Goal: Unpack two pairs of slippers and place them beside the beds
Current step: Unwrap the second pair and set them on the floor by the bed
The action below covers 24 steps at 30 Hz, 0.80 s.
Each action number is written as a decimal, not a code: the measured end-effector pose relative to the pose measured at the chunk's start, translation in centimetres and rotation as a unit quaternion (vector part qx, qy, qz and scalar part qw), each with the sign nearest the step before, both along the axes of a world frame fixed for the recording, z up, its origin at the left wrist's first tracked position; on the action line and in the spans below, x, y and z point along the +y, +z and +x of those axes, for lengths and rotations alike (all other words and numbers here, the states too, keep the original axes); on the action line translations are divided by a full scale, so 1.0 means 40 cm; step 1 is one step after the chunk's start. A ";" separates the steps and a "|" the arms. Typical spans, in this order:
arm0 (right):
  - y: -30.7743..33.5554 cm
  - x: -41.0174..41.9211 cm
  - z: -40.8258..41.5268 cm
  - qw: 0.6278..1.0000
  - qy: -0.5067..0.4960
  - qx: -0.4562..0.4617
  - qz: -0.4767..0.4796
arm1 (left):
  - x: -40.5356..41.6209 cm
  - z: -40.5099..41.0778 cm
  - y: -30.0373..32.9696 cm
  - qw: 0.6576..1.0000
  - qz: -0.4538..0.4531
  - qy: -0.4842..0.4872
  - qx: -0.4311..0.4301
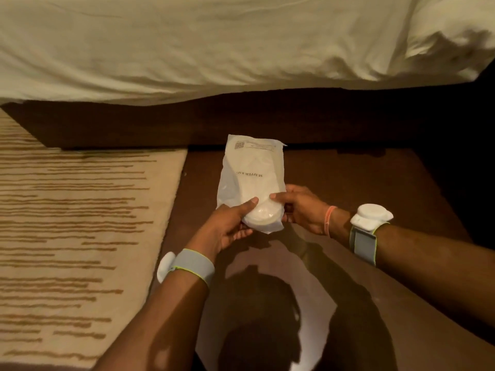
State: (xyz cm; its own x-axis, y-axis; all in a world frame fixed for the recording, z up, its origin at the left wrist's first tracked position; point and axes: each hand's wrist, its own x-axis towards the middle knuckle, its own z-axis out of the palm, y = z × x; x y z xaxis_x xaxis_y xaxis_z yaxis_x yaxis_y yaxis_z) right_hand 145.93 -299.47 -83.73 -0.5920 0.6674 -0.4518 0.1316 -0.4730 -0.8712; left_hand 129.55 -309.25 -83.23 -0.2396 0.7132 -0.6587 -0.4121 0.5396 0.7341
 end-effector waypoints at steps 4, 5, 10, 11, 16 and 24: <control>-0.011 0.004 -0.002 1.000 0.011 0.011 -0.021 | -0.009 -0.009 -0.004 1.000 -0.026 -0.014 0.002; -0.013 0.007 0.001 0.999 0.017 0.018 -0.033 | -0.017 -0.020 -0.003 1.000 -0.026 0.006 -0.005; 0.002 0.033 0.030 0.992 0.094 0.032 -0.073 | -0.025 -0.121 -0.009 0.990 0.042 0.130 -0.041; 0.008 0.039 0.031 0.990 0.115 0.031 -0.073 | -0.021 -0.139 -0.013 0.989 0.051 0.124 -0.064; 0.020 0.046 0.016 0.981 0.178 0.019 -0.071 | -0.002 -0.109 -0.030 0.983 0.104 0.041 -0.148; -0.016 0.014 0.033 0.977 0.147 -0.040 -0.150 | 0.022 -0.101 -0.079 0.967 0.127 0.150 -0.164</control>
State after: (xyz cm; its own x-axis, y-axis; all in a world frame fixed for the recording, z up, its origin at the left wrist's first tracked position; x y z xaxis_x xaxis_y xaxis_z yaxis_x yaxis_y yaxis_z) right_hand 147.25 -298.92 -84.37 -0.6937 0.3035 -0.6533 0.3621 -0.6371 -0.6804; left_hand 125.52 -308.36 -86.41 -0.2682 0.7932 -0.5467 -0.7552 0.1792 0.6305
